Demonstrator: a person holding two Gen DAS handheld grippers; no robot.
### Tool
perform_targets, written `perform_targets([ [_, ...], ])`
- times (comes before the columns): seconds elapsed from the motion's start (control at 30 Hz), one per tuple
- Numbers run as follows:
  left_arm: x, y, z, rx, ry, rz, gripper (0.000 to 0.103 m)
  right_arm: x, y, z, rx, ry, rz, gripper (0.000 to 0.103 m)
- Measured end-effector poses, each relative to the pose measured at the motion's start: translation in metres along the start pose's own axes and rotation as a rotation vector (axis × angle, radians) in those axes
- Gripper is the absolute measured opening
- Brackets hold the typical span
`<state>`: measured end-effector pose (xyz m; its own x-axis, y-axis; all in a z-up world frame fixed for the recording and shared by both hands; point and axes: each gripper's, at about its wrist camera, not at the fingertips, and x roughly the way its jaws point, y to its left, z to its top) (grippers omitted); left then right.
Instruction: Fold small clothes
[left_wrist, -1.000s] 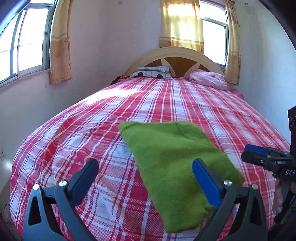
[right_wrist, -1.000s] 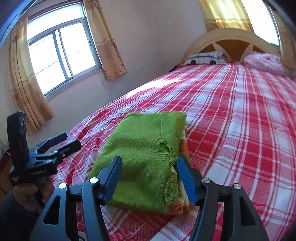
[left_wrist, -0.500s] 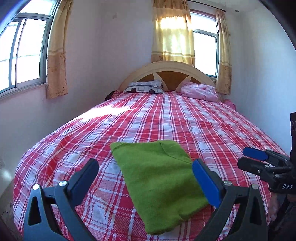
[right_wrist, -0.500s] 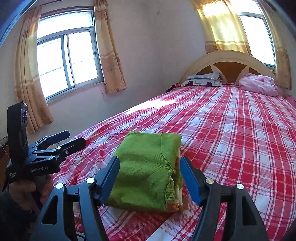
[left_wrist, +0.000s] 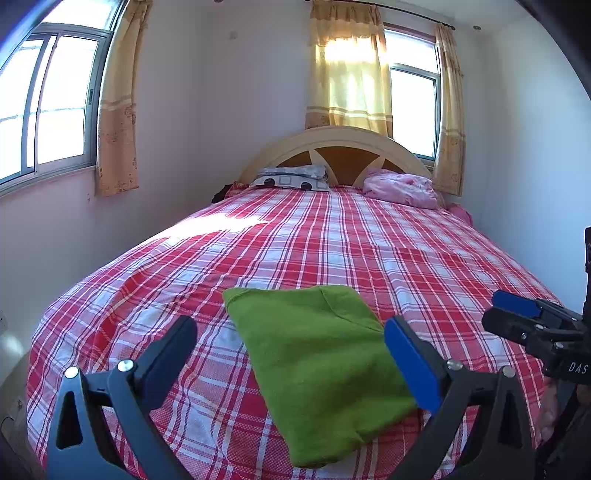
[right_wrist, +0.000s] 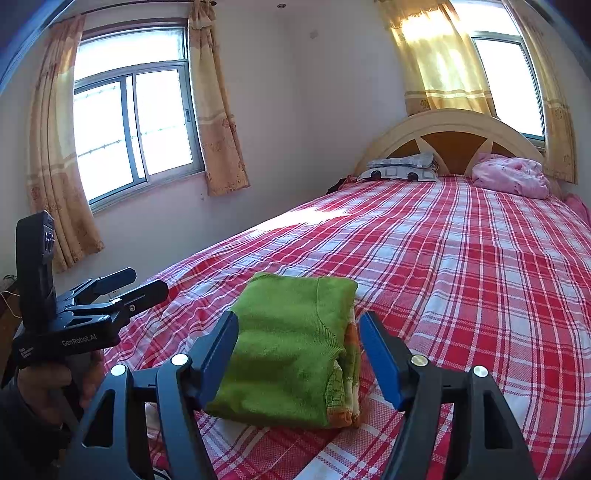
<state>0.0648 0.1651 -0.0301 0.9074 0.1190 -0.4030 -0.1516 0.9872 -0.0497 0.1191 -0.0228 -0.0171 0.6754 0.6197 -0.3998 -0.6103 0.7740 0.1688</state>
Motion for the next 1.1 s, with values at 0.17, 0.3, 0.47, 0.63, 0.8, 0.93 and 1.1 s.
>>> perform_targets([
  [0.17,-0.0004,-0.0001,0.0005,0.000,-0.002,0.000,0.103,-0.0017,-0.0004,0.0008,0.000,-0.007,-0.003,0.069],
  [0.3,-0.0004,0.0005,0.0008,-0.003,-0.001,0.001,0.103,-0.0012,-0.0019,0.0005,0.006,0.000,-0.004,0.070],
  [0.47,-0.0006,0.0006,0.0012,0.000,0.005,-0.001,0.103,-0.0014,-0.0010,0.0017,0.004,-0.002,-0.002,0.070],
  [0.63,-0.0017,-0.0006,0.0010,0.001,0.002,-0.001,0.103,-0.0053,0.0019,0.0023,-0.001,-0.019,0.000,0.070],
  [0.8,-0.0016,-0.0014,0.0005,0.003,0.003,-0.001,0.103,-0.0079,0.0025,0.0018,0.000,-0.025,0.002,0.070],
  [0.93,-0.0018,-0.0024,0.0005,0.013,0.005,-0.003,0.103,-0.0095,0.0012,-0.0002,0.007,-0.024,0.005,0.070],
  [1.1,-0.0008,-0.0025,0.0009,0.015,0.009,0.003,0.103,-0.0095,0.0005,-0.0010,0.011,-0.024,0.005,0.070],
])
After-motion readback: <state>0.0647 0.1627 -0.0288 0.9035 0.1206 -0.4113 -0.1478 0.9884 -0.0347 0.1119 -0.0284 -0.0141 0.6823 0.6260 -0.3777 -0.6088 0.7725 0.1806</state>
